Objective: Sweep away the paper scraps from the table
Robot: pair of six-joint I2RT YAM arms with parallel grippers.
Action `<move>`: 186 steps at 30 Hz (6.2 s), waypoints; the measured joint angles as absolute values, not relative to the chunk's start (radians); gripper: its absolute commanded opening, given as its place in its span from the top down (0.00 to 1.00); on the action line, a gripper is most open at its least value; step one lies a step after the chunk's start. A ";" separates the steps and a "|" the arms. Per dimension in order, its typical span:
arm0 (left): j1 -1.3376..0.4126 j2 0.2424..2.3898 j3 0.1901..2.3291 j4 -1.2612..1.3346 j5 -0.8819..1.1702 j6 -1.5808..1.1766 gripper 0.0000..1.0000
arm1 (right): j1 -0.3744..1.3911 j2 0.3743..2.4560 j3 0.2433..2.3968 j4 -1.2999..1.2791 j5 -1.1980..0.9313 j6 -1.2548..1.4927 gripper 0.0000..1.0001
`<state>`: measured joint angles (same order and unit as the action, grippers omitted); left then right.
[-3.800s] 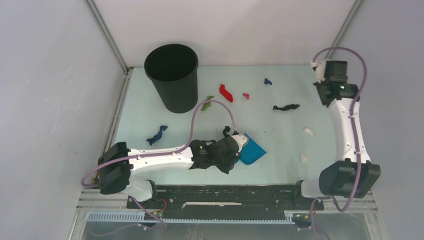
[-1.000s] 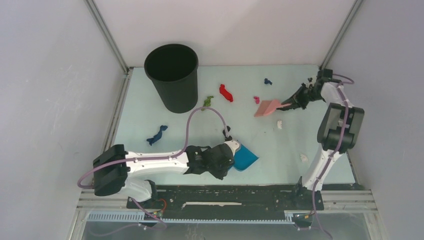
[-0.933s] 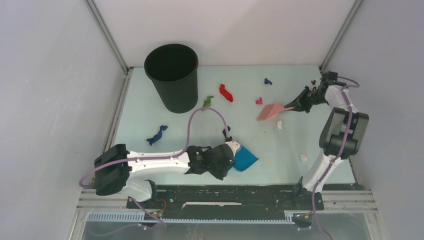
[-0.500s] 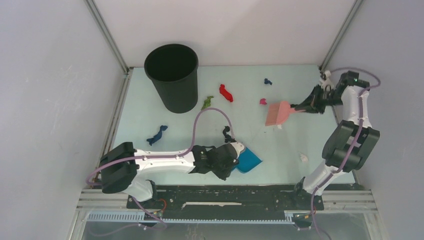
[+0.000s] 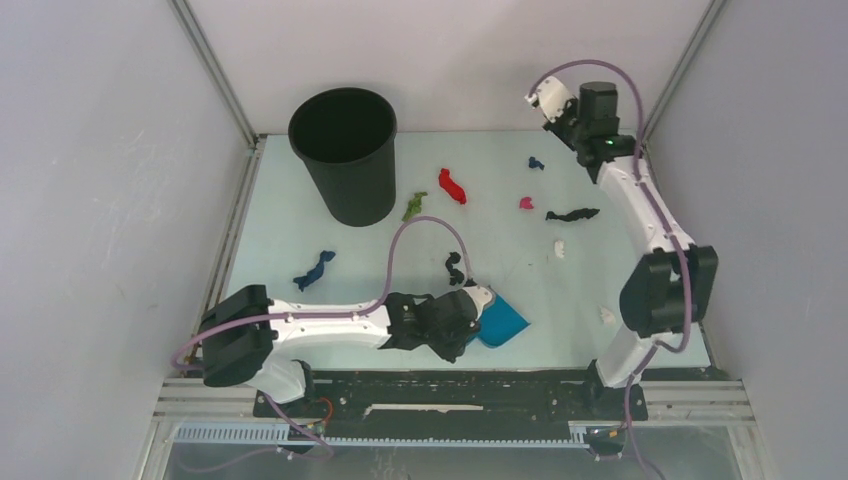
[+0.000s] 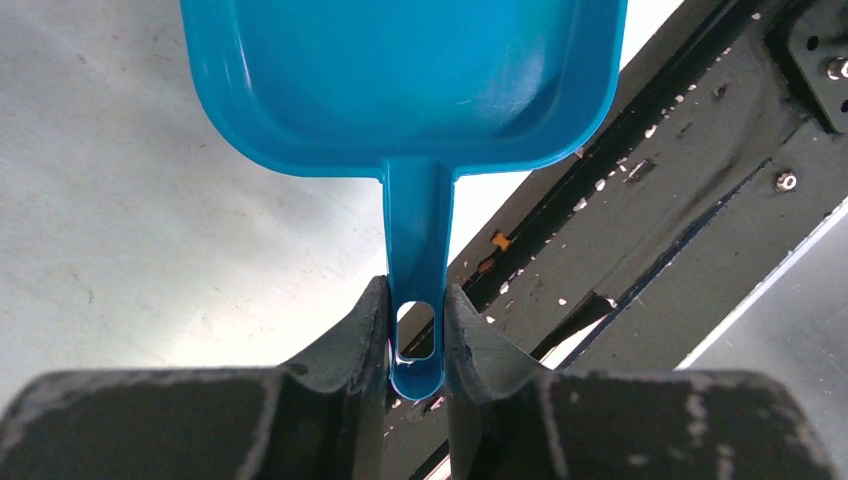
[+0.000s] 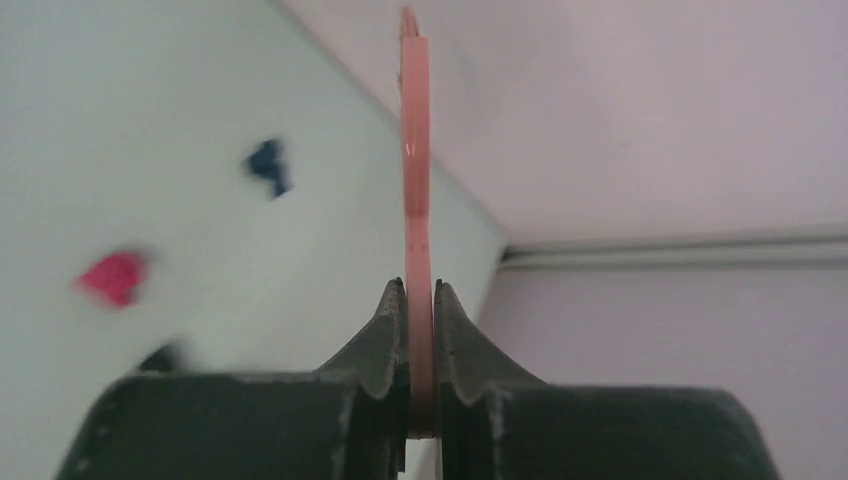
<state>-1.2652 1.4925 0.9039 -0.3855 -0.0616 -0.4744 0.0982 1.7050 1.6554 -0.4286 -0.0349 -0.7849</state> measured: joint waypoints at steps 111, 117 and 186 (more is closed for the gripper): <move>-1.065 2.008 1.694 -0.910 0.082 -0.287 1.00 | 0.030 1.897 1.713 -0.818 0.174 -0.671 1.00; -1.047 2.093 1.789 -0.949 0.089 -0.268 1.00 | 0.096 1.866 1.599 -0.833 0.153 -0.600 1.00; -1.018 1.678 1.313 -1.034 -0.309 -0.183 0.99 | -0.096 1.290 1.315 -1.058 -0.186 -0.338 1.00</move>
